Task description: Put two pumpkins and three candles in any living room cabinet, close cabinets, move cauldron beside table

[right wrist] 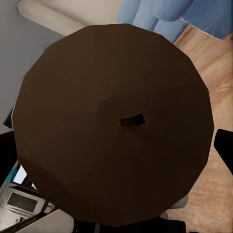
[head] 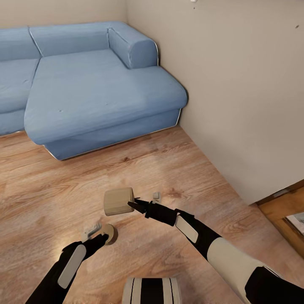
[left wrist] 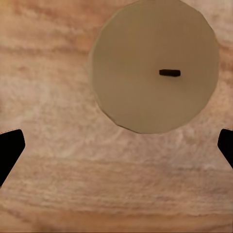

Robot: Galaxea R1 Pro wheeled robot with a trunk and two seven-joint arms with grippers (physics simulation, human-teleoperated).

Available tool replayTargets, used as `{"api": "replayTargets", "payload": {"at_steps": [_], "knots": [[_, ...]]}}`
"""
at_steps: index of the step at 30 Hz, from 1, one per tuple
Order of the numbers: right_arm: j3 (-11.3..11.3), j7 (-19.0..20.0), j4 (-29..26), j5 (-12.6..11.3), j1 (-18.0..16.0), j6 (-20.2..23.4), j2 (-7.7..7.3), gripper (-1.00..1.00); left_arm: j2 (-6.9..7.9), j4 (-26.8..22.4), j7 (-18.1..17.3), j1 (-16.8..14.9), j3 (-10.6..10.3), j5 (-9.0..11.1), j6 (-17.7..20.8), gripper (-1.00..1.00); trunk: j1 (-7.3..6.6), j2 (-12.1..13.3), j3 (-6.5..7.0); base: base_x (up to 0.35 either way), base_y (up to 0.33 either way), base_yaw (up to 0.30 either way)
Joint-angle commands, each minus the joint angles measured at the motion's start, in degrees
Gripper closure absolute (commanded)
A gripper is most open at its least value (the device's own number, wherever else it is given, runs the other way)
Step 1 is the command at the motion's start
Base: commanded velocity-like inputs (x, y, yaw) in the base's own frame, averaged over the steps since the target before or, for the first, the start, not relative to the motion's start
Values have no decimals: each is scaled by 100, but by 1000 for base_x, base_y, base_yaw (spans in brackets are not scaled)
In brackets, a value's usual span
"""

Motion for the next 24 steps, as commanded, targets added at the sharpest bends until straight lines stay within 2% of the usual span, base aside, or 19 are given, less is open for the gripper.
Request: {"api": "replayTargets", "payload": {"at_steps": [1, 7, 13, 24], "knots": [[15, 10, 5, -62, -6, 57, 1, 100, 2, -9, 57, -2, -25, 64, 3, -100, 1, -3, -26, 0, 0, 0], [15, 5, 18, -58, -6, 55, 11, 100, -4, -29, 57, -2, -358, 62, 3, -100, 1, -3, -26, 0, 0, 0], [20, 2, 23, -49, -6, 57, 18, 100, -2, -38, 57, -2, -428, 59, 3, -100, 1, -3, -26, 71, -41, 0], [32, -4, 35, -12, -6, 59, 29, 100, 4, -45, 61, -3, -427, 51, 3, -100, 1, -3, -26, 86, -18, 0]]}}
